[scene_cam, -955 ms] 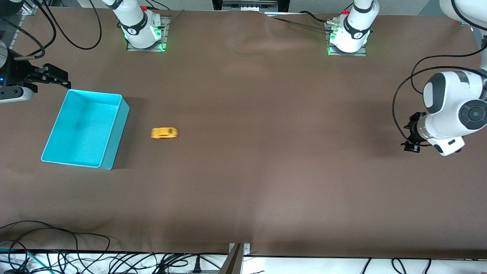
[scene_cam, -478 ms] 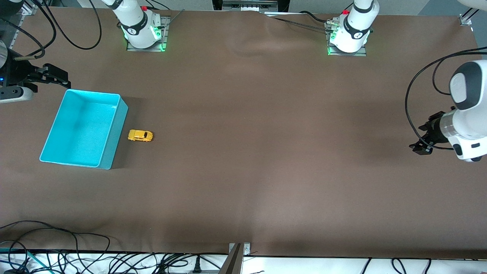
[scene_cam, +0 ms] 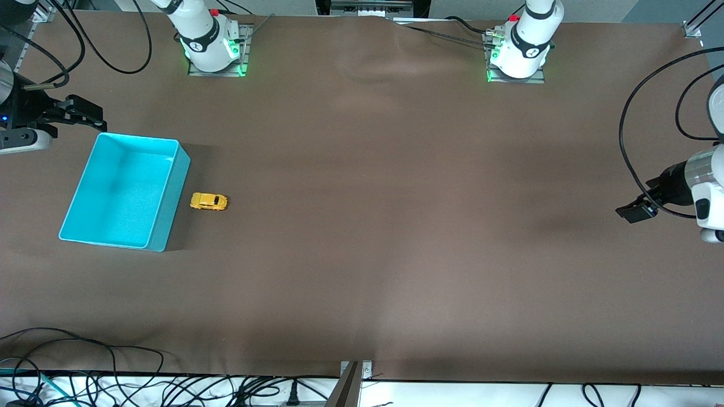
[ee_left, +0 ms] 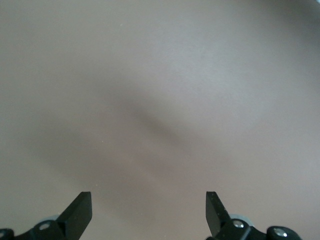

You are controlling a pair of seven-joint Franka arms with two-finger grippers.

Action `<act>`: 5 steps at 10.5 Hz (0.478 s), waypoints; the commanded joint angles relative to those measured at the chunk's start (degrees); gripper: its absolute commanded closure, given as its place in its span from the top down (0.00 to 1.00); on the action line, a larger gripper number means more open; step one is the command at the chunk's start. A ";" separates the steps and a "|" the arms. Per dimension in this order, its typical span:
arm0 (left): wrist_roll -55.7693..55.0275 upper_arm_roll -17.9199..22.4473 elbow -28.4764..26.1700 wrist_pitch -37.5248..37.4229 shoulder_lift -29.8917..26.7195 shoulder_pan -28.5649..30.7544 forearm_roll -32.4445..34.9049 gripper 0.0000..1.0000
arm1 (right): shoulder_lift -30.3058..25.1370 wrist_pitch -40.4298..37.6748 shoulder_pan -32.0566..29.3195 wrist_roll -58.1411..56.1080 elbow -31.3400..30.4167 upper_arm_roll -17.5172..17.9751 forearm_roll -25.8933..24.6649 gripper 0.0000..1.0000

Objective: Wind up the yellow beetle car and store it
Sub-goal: 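Reach the right gripper toward the car while the left gripper withdraws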

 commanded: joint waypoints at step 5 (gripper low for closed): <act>17.75 -3.93 8.45 -9.00 -0.60 0.69 -1.32 1.00 | 3.94 0.11 0.46 -0.76 0.37 0.38 -0.30 1.00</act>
